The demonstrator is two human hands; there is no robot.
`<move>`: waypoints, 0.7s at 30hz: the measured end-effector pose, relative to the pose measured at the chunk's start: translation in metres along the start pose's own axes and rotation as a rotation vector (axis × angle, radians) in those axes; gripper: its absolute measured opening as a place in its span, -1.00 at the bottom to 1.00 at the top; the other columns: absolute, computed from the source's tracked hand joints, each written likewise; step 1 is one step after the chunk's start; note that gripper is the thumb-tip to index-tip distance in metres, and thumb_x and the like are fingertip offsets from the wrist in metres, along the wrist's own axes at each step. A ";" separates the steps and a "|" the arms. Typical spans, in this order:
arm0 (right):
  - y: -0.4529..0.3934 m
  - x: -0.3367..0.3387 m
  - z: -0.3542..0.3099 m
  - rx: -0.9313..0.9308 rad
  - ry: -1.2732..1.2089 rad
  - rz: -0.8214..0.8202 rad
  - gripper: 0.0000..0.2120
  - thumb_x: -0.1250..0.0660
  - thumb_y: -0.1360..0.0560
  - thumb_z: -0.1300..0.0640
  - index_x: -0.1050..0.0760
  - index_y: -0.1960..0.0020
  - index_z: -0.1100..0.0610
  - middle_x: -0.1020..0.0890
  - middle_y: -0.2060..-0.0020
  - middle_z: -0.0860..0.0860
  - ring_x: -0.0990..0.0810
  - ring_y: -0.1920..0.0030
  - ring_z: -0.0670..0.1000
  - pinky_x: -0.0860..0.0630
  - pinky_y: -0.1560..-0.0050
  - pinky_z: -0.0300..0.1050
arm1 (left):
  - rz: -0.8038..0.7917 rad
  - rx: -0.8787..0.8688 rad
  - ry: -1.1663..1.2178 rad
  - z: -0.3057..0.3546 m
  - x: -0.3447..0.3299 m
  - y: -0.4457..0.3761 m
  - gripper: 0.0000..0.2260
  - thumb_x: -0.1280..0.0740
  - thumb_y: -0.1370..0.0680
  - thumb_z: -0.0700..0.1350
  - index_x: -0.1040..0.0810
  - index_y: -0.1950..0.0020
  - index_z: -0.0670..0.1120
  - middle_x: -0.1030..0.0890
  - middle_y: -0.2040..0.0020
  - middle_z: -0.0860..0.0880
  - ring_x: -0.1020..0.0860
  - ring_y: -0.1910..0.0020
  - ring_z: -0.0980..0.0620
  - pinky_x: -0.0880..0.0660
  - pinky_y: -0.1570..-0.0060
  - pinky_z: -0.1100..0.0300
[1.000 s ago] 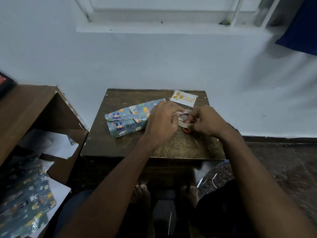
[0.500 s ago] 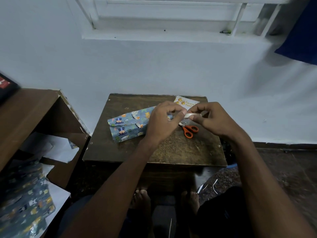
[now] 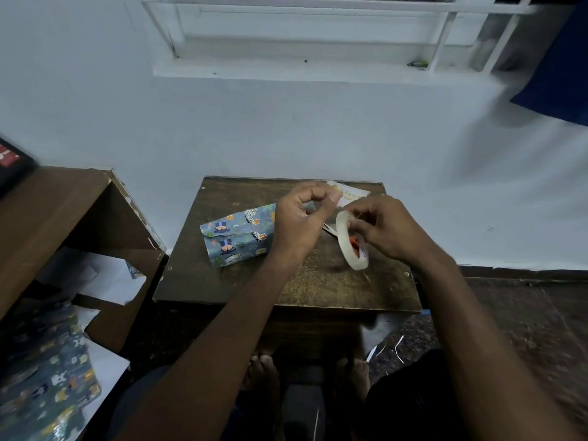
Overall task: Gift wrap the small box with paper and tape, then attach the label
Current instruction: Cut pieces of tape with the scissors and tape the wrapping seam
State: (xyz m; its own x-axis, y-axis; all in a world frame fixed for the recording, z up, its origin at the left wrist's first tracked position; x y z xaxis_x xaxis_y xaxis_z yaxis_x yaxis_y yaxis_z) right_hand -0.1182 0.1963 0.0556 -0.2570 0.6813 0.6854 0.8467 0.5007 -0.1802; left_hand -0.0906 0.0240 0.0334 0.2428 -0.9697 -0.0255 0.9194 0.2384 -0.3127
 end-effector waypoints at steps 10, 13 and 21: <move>-0.004 -0.024 0.011 -0.118 -0.003 0.016 -0.75 -0.47 -0.56 0.20 -0.64 0.26 -0.02 -0.64 0.41 -0.16 -0.54 0.34 -0.22 -0.45 0.25 -0.31 | -0.282 -0.036 -0.134 0.007 0.012 -0.006 -0.83 -0.51 -0.57 -0.26 -0.68 -0.15 -0.16 -0.76 0.00 -0.03 -0.71 -0.04 0.03 -0.61 -0.09 0.18; -0.004 -0.026 0.006 -0.113 0.000 0.010 -0.88 -0.48 -0.56 0.18 -0.71 0.15 0.09 -0.68 0.34 -0.04 -0.51 0.33 -0.22 -0.38 0.28 -0.34 | -0.314 -0.031 -0.158 0.007 0.016 -0.005 -0.75 -0.55 -0.54 -0.24 -0.66 -0.20 -0.12 -0.76 0.13 -0.04 -0.72 0.12 0.06 -0.59 0.02 0.14; 0.003 -0.014 0.025 -0.322 0.087 -0.014 -0.83 -0.59 -0.39 0.23 -0.71 0.13 -0.02 -0.72 0.23 -0.10 -0.69 0.17 -0.09 -0.57 0.17 -0.21 | -0.244 -0.053 -0.162 0.015 0.017 0.003 -0.75 -0.55 -0.54 -0.26 -0.67 -0.20 -0.15 -0.77 0.14 -0.06 -0.74 0.18 0.02 -0.60 0.15 0.19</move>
State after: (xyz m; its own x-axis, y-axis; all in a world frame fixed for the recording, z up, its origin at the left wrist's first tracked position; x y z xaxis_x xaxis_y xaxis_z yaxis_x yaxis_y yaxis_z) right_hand -0.1236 0.2015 0.0275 -0.2410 0.6203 0.7465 0.9506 0.3057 0.0529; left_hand -0.0793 0.0092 0.0466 0.0666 -0.9760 0.2075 0.9405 -0.0080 -0.3398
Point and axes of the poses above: each hand's wrist, its own y-axis away from the middle knuckle, its own x-axis out of the back of the hand, z = x × y, the point moved 5 cm from there along -y, towards the middle knuckle
